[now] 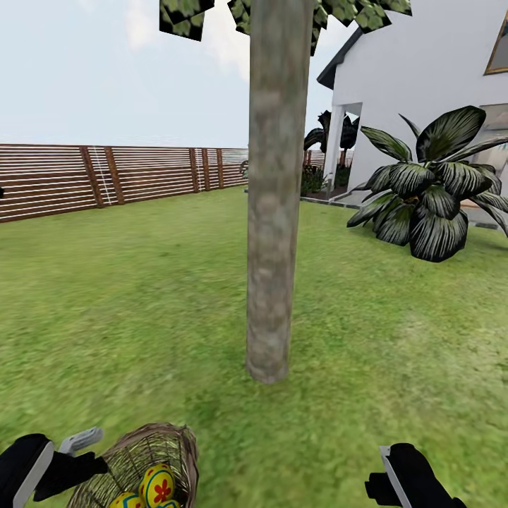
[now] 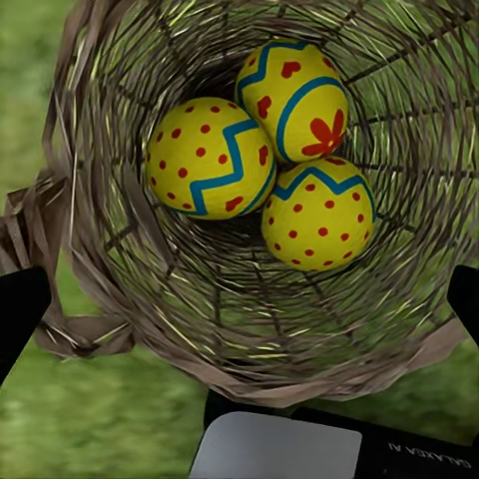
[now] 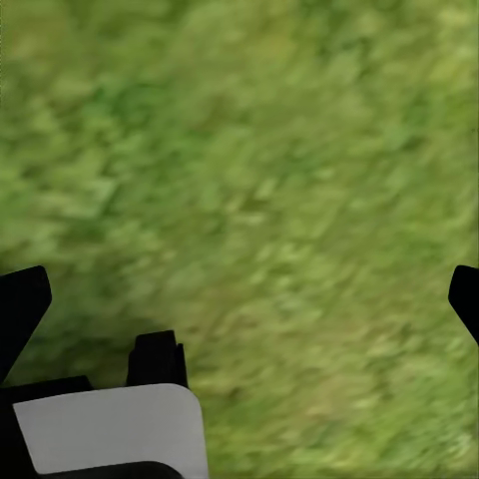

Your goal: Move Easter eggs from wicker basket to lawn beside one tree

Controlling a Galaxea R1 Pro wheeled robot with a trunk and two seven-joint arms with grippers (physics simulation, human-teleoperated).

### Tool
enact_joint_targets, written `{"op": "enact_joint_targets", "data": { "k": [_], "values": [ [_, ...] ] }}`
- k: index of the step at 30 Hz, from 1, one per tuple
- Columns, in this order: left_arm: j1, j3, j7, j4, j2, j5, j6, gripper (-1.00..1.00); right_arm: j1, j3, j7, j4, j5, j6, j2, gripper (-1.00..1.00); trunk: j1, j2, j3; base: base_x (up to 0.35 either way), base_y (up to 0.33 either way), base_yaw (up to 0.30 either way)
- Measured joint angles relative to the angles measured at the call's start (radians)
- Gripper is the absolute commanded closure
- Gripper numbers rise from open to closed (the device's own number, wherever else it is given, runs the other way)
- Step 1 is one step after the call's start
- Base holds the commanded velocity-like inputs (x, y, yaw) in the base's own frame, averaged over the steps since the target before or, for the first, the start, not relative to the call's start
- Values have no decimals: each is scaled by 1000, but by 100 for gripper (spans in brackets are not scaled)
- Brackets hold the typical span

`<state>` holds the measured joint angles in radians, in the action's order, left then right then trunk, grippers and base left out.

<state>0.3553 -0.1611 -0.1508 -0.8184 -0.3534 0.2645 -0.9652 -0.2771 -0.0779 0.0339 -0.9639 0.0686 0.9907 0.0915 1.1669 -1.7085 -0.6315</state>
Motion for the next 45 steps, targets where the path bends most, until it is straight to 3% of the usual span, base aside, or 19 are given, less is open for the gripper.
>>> {"op": "enact_joint_targets", "data": {
  "k": [17,23,31,45],
  "values": [
    [0,3,1,2,7,0,0,-100,0,8,0,0,0,-1,-2,-100,0,0,0,262,-131,0],
    [0,3,0,1,2,-1,-1,-100,0,34,1,2,-2,-3,-3,-100,0,0,0,58,-50,0],
    [0,2,-1,0,0,-1,-2,-100,0,37,3,2,-1,-3,-9,-100,0,0,0,2,-2,0],
    [0,-2,-1,0,-7,0,-2,-100,0,36,5,3,0,-3,-21,-100,54,-98,-44,0,0,0]
  ]
}}
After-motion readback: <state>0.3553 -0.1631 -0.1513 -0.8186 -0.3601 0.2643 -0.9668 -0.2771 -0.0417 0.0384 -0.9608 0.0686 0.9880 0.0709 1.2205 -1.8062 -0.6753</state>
